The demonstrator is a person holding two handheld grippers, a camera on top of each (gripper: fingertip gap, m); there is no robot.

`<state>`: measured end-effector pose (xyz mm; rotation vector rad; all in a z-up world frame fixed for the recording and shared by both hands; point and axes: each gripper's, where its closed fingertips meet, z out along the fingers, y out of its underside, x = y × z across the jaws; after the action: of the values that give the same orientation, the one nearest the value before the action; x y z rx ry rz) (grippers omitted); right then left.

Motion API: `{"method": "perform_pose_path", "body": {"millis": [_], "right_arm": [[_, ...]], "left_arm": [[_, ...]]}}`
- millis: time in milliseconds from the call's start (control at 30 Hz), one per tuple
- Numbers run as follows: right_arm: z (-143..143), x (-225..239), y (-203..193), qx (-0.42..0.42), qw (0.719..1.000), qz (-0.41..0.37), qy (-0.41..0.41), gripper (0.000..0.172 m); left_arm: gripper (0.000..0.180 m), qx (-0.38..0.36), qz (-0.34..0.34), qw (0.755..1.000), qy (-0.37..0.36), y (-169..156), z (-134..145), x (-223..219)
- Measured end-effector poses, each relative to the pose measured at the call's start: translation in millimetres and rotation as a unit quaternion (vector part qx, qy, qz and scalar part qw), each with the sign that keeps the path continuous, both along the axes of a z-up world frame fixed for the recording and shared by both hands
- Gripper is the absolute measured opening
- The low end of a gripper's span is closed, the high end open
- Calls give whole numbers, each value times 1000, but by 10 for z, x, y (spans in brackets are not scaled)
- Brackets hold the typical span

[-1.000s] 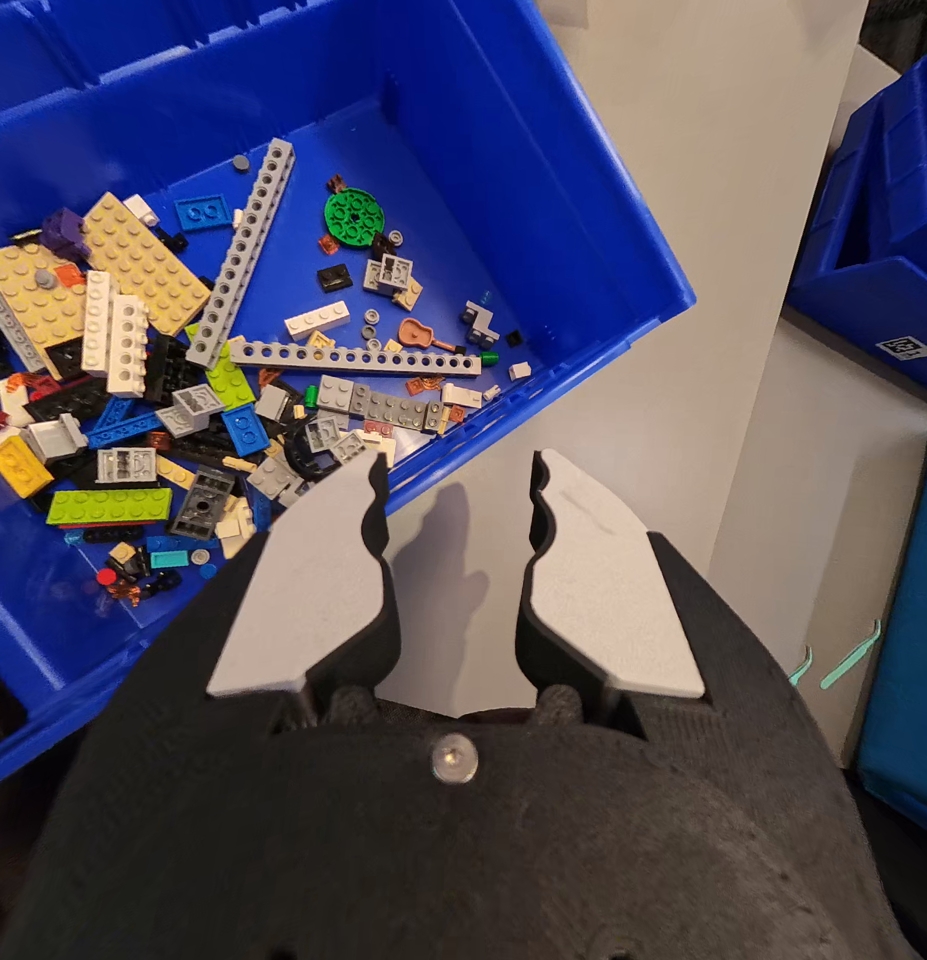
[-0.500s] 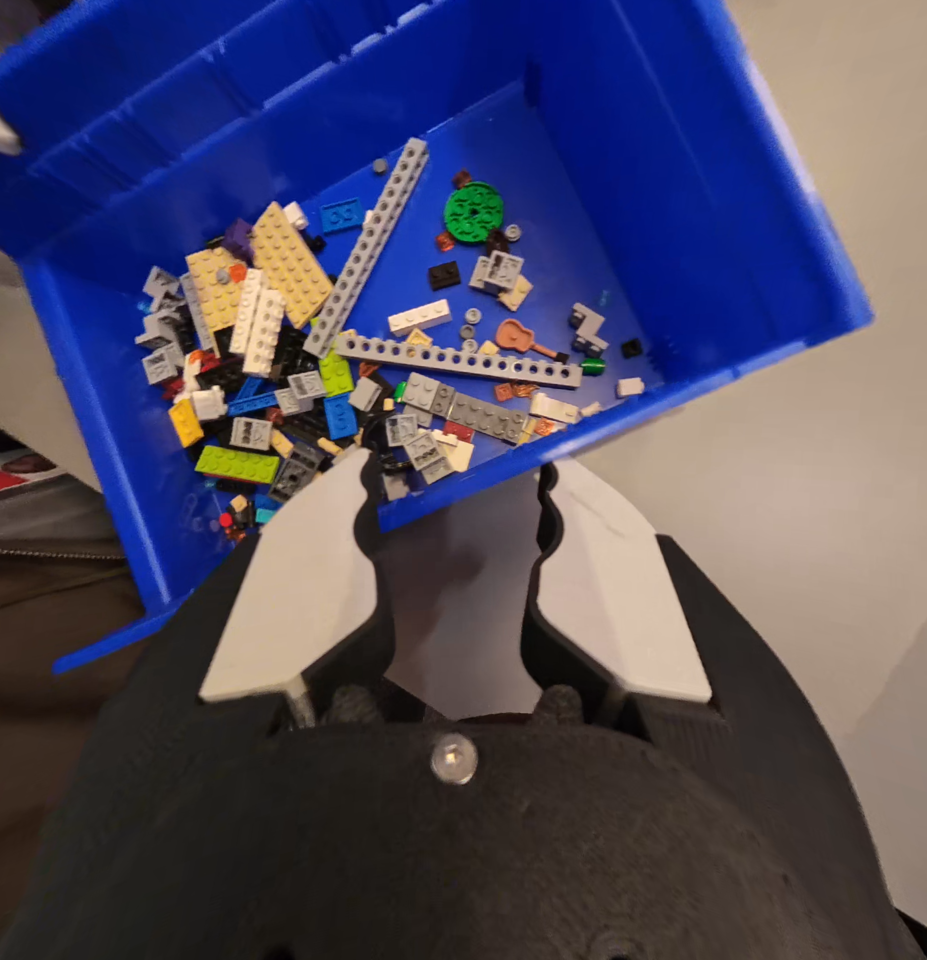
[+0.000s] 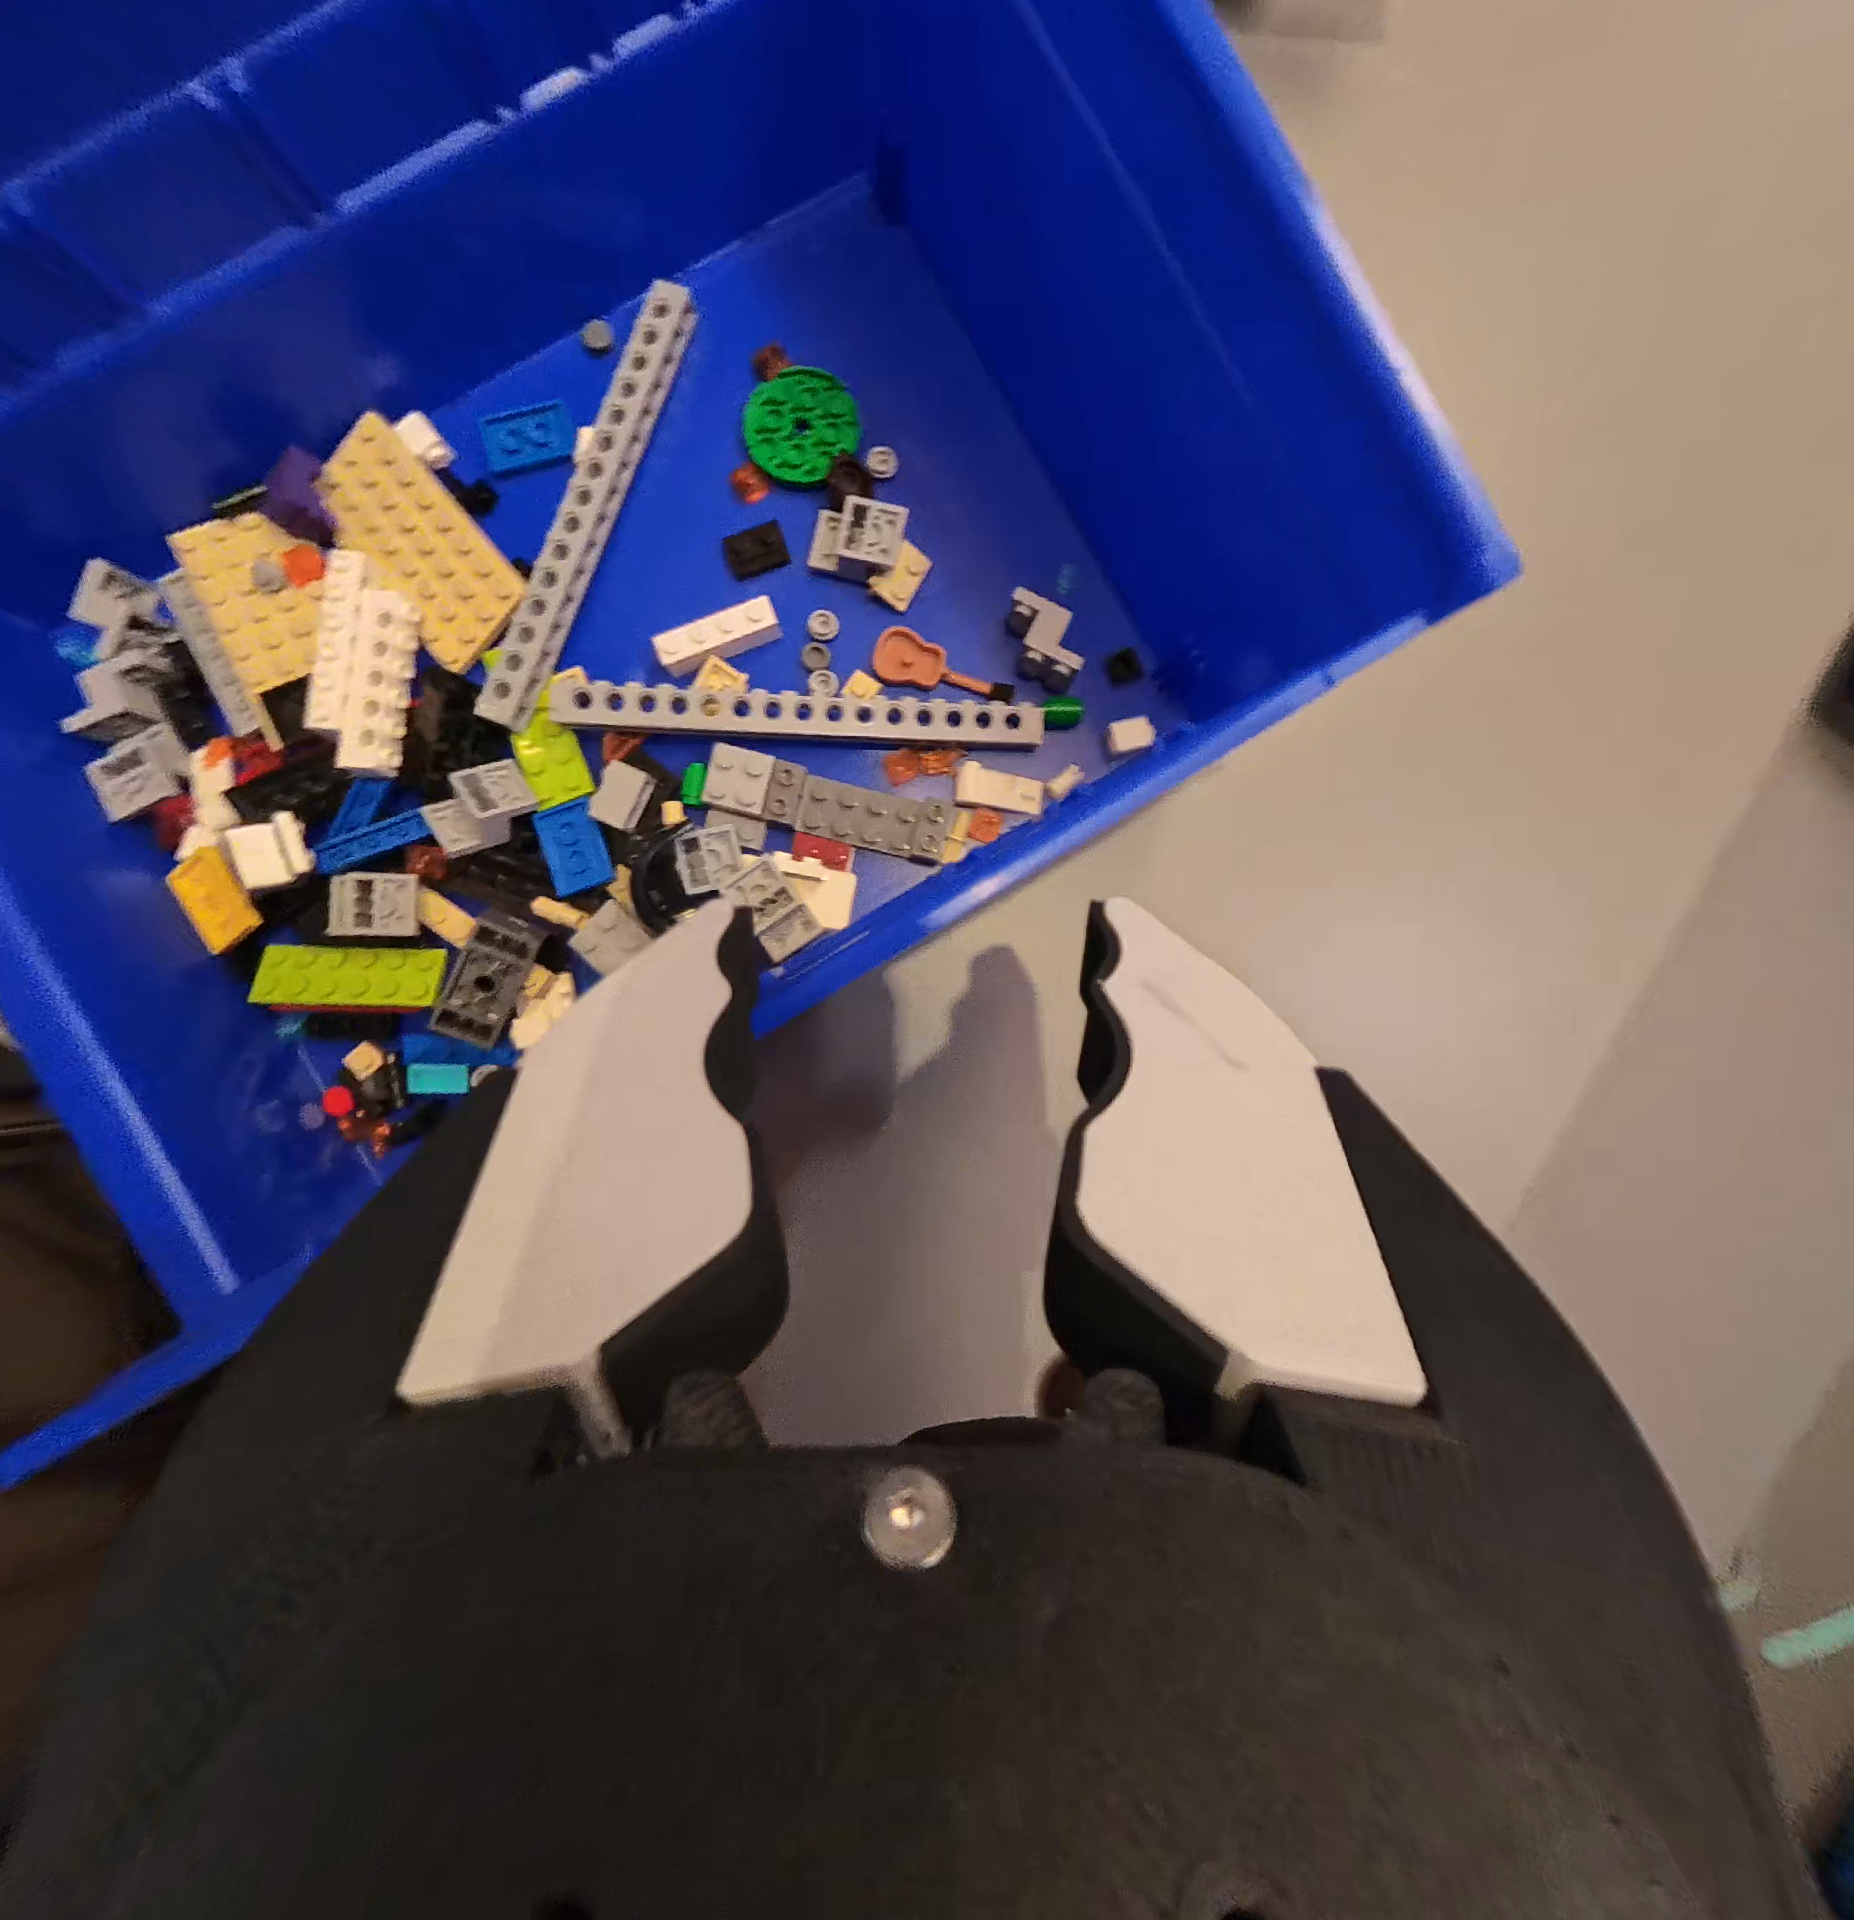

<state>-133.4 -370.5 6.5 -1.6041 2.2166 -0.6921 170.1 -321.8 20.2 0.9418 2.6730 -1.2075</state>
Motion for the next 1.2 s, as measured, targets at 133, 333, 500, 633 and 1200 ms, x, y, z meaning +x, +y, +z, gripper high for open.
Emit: {"method": "perform_pose_path", "body": {"millis": [133,333,500,633,1200], "right_arm": [[278,-31,-63,-40,999,0,-16,56],[783,294,229,-76,990,41,-113,50],[984,717,633,-77,975,90,-190,46],[1186,1110,872,-65,957,113,-259,44],[2654,1040,3366,-119,781,330,-516,28]], "left_arm": [[88,29,-9,996,-89,-453,-364,328],[0,58,-13,990,-126,-741,-765,438],[0,-123,62,988,-67,-589,24,381],[0,-282,111,949,-89,8,919,321],[0,-450,257,796,-313,3009,1440,-850]]}}
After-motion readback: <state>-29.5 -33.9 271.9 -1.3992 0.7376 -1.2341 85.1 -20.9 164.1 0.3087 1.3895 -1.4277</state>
